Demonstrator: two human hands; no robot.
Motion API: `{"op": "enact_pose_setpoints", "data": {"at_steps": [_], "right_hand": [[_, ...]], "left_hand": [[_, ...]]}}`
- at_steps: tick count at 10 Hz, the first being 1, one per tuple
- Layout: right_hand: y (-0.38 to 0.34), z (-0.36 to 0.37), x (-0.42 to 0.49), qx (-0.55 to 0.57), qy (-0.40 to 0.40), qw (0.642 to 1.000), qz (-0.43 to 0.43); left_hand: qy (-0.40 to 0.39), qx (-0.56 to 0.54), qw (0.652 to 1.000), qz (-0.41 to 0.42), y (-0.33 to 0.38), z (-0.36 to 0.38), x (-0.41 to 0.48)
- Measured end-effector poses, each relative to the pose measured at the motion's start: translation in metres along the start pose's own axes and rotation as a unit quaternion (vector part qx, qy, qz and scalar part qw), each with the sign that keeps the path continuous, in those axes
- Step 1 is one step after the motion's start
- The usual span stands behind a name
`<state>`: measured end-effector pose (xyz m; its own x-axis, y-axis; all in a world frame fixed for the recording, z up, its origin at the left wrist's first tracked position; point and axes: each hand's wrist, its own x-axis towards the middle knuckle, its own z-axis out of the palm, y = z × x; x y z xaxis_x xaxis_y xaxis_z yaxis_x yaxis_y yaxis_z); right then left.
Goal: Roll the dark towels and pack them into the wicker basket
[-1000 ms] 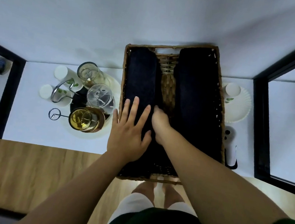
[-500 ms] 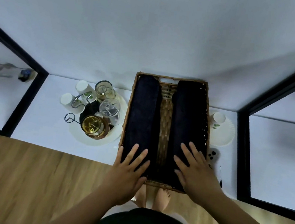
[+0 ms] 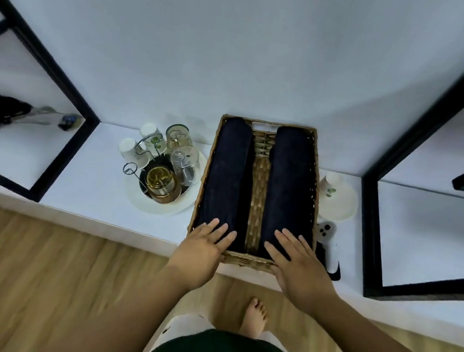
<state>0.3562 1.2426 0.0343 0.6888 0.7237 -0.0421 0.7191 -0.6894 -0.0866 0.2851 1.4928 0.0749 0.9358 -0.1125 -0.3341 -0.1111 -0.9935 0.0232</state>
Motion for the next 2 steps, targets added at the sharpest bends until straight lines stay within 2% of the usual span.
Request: {"op": "enact_pose_setpoints", "data": {"at_steps": [2], "right_hand": [[-0.033,0.005,-0.043,0.004,0.003,0.994,0.106]], "left_hand": [[-0.016,-0.009,0.999,-0.050,0.017,0.020,-0.069]]}}
